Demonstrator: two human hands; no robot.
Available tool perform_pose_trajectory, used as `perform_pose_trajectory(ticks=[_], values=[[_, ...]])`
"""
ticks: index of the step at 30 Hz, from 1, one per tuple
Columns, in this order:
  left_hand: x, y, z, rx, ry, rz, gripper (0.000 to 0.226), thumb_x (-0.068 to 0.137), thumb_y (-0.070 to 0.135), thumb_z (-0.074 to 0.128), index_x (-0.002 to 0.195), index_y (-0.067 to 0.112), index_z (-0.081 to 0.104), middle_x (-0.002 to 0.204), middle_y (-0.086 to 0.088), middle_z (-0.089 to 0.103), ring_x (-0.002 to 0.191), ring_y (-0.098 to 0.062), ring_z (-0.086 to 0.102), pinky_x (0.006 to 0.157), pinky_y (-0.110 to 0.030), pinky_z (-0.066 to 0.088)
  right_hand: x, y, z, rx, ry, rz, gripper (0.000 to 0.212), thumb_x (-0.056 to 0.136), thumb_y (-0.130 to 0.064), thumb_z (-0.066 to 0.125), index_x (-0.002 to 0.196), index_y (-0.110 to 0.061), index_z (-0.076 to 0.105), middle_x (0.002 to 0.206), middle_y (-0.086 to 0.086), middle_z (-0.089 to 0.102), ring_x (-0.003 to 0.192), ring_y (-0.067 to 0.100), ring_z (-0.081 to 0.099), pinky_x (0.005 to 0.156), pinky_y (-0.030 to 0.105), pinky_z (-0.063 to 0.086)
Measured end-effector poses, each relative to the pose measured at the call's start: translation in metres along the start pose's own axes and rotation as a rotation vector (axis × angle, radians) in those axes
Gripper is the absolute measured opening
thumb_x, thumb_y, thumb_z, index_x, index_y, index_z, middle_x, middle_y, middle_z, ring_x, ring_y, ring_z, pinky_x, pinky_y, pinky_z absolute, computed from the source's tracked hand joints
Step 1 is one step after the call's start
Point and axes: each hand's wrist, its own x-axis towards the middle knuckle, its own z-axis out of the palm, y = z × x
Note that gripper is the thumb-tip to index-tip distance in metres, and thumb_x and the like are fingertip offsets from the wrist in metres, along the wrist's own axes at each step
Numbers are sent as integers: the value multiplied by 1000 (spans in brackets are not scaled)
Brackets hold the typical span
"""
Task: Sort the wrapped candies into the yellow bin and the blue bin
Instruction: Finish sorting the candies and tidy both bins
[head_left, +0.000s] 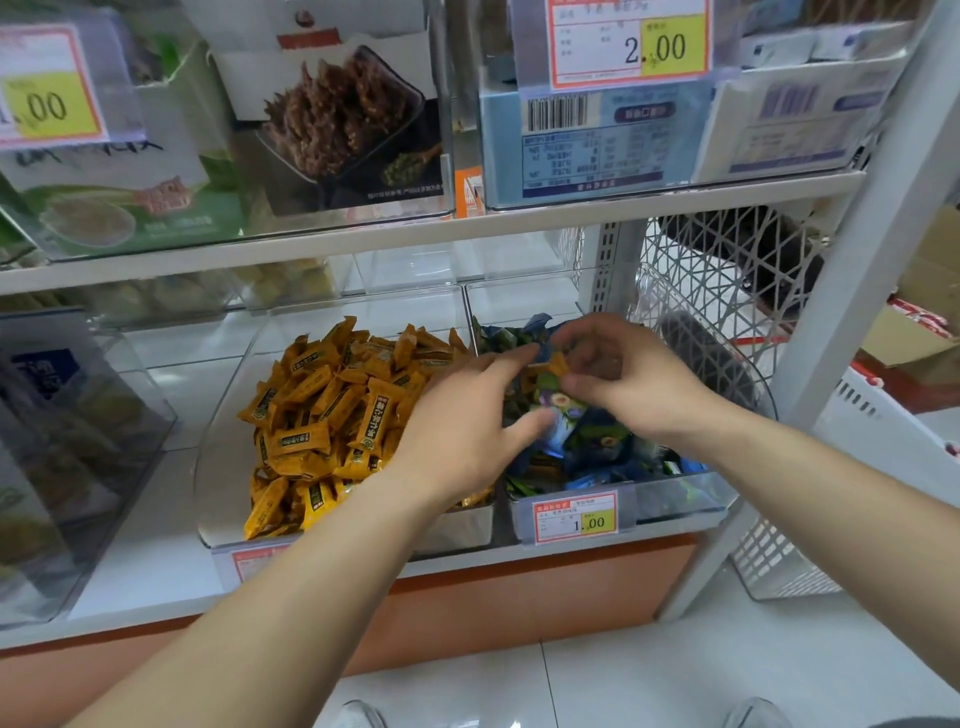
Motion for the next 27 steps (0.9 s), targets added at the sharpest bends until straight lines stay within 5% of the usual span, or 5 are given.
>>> perform_pose_trajectory(ticks=[9,14,18,21,27], values=[[6,-2,0,-243,-23,-17,52,96,42,50,145,25,47,142,5,56,130,-12,46,104,-24,37,0,-9,-4,220,-57,-27,39,85,9,69,111,-20,64,88,16,67,83,24,68,80,32,56],[10,0,-8,-327,50,-96,24,91,43,67,112,36,60,90,31,58,86,13,58,71,-1,40,3,-11,-15,258,-5,-9,49,84,11,70,121,-22,63,95,11,72,86,20,72,76,24,57],[6,-19,-33,-18,164,-182,30,93,48,61,119,33,61,90,15,66,77,-4,61,64,-24,48,5,-1,-34,-149,110,43,40,87,13,61,112,-18,68,102,8,72,94,18,69,84,32,57],[-2,-38,-44,323,182,-240,38,93,40,61,128,25,61,113,-2,68,101,-27,60,81,-36,47,5,7,-36,-740,168,29,35,88,-2,59,116,-19,70,114,7,66,105,28,61,86,40,54],[-10,-25,-35,206,54,-132,49,89,58,54,131,33,54,127,4,58,109,-21,58,86,-36,53,6,12,23,-624,-470,58,15,95,-25,59,103,-31,71,93,-19,67,91,7,65,67,13,46]])
